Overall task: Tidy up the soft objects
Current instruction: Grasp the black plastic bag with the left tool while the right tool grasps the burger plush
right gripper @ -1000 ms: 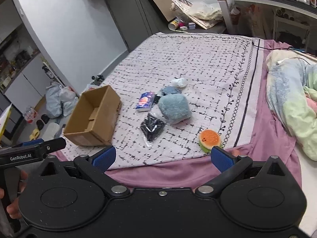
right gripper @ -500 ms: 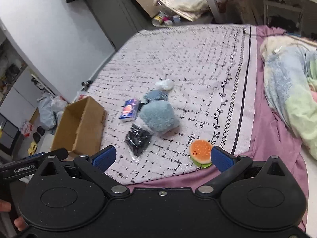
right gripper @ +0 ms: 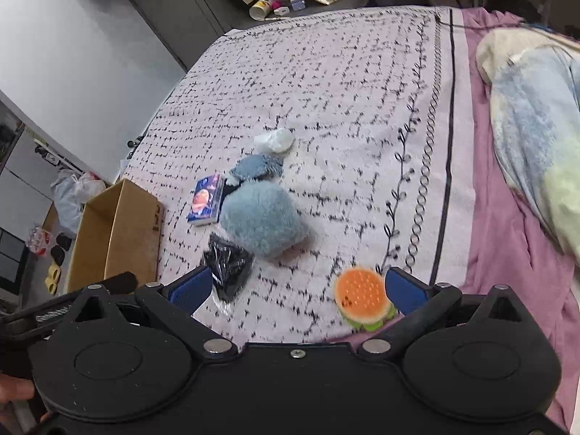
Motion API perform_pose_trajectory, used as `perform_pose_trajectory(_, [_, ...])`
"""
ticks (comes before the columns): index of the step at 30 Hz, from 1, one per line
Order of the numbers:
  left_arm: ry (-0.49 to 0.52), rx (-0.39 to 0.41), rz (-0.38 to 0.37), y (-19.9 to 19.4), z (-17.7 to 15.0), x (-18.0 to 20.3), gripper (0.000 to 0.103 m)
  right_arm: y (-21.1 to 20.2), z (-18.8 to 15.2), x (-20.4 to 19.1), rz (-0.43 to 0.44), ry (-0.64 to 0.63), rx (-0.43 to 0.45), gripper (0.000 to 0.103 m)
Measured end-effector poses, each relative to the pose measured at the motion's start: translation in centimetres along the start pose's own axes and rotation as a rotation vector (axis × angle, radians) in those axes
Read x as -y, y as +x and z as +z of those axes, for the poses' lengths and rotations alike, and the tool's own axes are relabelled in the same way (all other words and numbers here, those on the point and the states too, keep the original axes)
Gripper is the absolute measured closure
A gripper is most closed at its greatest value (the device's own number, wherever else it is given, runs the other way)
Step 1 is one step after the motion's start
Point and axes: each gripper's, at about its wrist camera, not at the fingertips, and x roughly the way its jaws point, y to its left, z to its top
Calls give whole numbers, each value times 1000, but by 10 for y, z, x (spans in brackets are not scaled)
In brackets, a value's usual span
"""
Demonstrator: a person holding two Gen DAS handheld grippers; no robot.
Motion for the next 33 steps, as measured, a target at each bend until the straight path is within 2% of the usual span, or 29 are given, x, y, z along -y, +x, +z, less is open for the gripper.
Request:
perform_pose_trajectory(4, [-20,-13,2,17,4,3,6,12,6,6,-14,-4,14,3])
perform_pose_trajectory(9, [-46,-33,4,40,5,7,9,35,5,15,-47,-12,-32,9])
perform_pose_trajectory(13, [-70,-64,1,60,5,11,13,49,6,24,-19,23,-69,14])
perform_pose_trajectory(19, [-102,-86,-3,82,6,14,18,72,4,32,-38,42,-123,21])
perform_pose_trajectory(29, [-149,-146,-37,108,-1,20,18,99,-1,34,-125,-14,-214,22])
perform_pose_trajectory(33, [-188,-169,-55,116,-5,17,35,108,-6,25,-151,-78,-241,24])
